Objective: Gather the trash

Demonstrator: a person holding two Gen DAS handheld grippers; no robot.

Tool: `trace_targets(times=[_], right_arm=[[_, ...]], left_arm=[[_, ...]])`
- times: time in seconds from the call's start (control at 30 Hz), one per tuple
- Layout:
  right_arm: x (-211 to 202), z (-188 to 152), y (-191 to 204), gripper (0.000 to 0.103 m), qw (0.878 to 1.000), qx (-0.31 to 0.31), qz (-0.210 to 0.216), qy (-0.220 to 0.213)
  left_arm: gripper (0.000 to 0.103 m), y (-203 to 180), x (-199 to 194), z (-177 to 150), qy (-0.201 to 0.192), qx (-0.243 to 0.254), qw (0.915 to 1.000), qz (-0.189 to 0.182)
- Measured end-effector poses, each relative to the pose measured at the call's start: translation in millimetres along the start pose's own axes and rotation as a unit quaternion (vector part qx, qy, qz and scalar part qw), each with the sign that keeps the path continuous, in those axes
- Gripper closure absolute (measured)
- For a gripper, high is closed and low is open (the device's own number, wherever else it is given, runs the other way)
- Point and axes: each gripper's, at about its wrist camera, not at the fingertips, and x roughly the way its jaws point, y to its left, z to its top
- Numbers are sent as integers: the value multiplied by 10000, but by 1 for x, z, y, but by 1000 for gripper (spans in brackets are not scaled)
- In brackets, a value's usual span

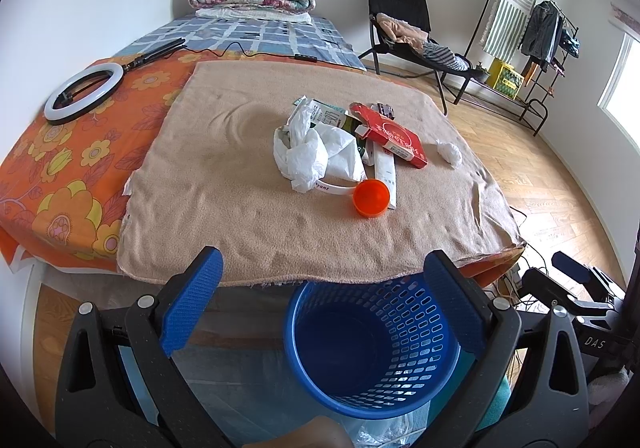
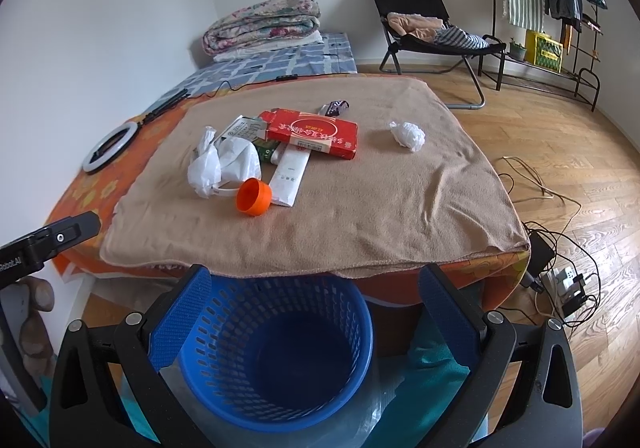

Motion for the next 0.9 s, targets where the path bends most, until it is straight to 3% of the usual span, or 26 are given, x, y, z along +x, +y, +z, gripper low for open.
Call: trace_targets(times=[0.9], right_arm=[[17, 9, -8, 1, 9998, -175, -65, -56]], left_arm=[[1, 16, -1, -6, 80, -45, 9999, 58]])
